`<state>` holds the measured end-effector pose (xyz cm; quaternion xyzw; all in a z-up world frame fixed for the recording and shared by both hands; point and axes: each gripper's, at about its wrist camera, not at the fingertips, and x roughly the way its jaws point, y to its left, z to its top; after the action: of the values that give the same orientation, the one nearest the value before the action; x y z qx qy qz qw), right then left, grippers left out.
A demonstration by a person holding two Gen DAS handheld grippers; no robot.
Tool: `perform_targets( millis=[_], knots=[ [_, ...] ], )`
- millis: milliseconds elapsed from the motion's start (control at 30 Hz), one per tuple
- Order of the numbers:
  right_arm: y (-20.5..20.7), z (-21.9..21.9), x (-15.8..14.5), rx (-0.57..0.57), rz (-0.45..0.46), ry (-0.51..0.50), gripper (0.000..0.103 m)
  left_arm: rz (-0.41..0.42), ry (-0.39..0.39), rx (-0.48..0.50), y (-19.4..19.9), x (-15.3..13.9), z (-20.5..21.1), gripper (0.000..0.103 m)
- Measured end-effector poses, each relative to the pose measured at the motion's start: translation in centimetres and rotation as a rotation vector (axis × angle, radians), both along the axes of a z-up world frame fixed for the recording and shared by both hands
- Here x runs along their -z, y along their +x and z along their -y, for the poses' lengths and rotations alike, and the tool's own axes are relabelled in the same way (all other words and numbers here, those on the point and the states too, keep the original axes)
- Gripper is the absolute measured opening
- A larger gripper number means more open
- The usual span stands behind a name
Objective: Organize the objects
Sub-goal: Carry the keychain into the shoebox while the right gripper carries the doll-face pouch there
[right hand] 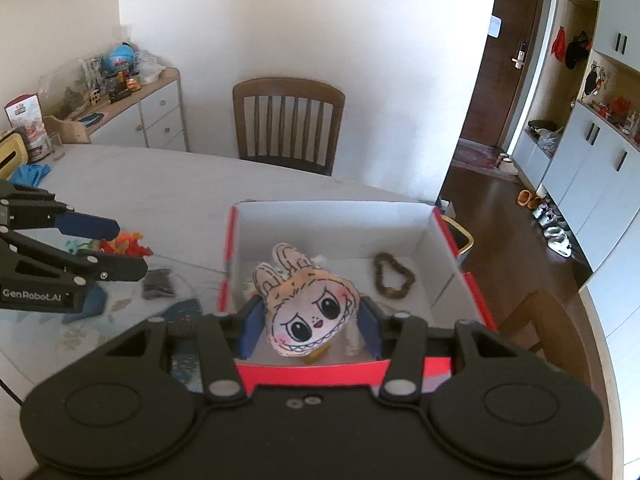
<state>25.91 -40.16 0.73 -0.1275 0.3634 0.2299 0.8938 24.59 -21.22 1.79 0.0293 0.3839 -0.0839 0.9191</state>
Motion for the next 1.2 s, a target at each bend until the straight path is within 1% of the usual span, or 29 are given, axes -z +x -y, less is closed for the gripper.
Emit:
perform_targets(
  millis=[200, 333, 433, 600, 700, 800, 1000, 1100, 1200],
  knots=[
    [2.6, 2.1, 0.6, -0.003, -0.013, -0.012, 0.049, -0.031, 0.005, -0.003, 2.8, 0.4, 2.9, 0.05],
    [5.0, 3.1, 1.4, 0.007, -0.023, -0.03, 0.049, -0.035, 0.024, -0.004, 4.5, 0.8, 4.9, 0.05],
    [6.9, 3.4, 2.4, -0.009, -0.04, -0.049, 0.049, -0.044, 0.041, -0.005, 5.9, 1.2, 6.4, 0.05],
    [10.0, 3.7, 4.8, 0.018, -0.065, -0.082, 0.049, -0.075, 0.058, -0.001, 8.4, 2.5, 8.1, 0.05],
    [11.5, 3.8, 6.3, 0.027, -0.095, -0.087, 0.049, -0.106, 0.024, -0.031, 9.8, 3.1, 7.5, 0.05],
    [12.6, 3.8, 7.6, 0.032, -0.119, -0.091, 0.049, -0.11, 0.04, -0.061, 10.3, 3.3, 6.5, 0.05],
    [13.8, 2.9, 10.7, -0.008, -0.174, -0.119, 0.049, -0.129, 0.051, -0.136, 9.5, 4.6, 3.3, 0.05],
    [14.1, 2.5, 12.0, -0.025, -0.192, -0.133, 0.049, -0.157, 0.017, -0.187, 9.4, 5.5, 1.9, 0.05],
    [14.3, 2.3, 12.8, -0.04, -0.202, -0.14, 0.049, -0.16, 0.016, -0.207, 9.2, 6.0, 1.2, 0.05]
  ],
)
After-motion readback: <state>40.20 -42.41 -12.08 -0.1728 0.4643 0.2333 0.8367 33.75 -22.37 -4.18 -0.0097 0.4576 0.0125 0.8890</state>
